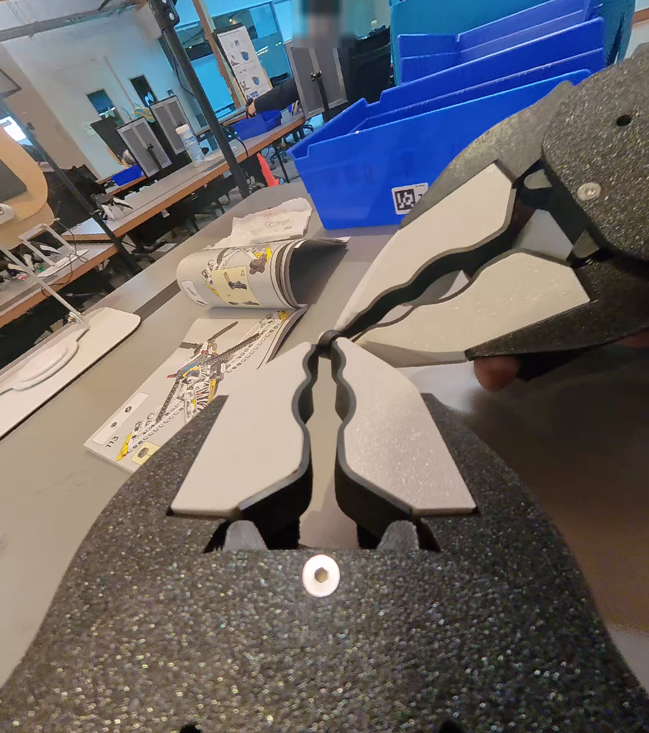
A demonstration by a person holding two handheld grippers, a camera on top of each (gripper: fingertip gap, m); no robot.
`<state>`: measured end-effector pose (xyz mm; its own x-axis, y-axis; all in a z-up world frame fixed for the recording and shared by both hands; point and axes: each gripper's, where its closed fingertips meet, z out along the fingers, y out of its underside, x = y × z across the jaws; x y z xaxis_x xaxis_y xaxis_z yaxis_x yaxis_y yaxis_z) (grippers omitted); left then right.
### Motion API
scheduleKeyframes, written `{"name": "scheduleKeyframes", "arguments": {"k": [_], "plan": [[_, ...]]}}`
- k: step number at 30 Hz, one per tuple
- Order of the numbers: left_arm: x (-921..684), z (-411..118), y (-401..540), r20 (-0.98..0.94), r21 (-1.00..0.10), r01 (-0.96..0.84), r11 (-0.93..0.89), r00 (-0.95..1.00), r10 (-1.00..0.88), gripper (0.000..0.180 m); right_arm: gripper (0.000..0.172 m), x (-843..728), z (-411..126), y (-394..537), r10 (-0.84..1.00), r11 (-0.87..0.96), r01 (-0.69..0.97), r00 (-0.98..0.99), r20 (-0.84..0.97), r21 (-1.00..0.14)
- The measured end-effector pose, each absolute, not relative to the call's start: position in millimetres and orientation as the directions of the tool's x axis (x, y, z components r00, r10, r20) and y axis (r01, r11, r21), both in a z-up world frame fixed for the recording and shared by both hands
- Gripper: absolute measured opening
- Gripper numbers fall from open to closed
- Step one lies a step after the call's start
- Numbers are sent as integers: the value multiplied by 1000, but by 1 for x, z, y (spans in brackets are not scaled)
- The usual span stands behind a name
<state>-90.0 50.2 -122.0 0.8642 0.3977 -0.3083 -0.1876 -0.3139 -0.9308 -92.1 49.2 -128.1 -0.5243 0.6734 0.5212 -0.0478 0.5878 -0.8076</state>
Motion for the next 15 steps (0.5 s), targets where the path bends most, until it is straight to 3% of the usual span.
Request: {"name": "scheduleKeyframes", "arguments": {"k": [8, 15], "plan": [[-87, -119, 50, -442, -881, -318, -352, 817, 370, 6, 5, -87, -127, 47, 696, 514, -27, -572, 434, -858], [-85, -117, 51, -229, -959, -166, -230, 932, 283, 6, 4, -83, -125, 46, 711, 465, -9, -593, 379, -885]]}}
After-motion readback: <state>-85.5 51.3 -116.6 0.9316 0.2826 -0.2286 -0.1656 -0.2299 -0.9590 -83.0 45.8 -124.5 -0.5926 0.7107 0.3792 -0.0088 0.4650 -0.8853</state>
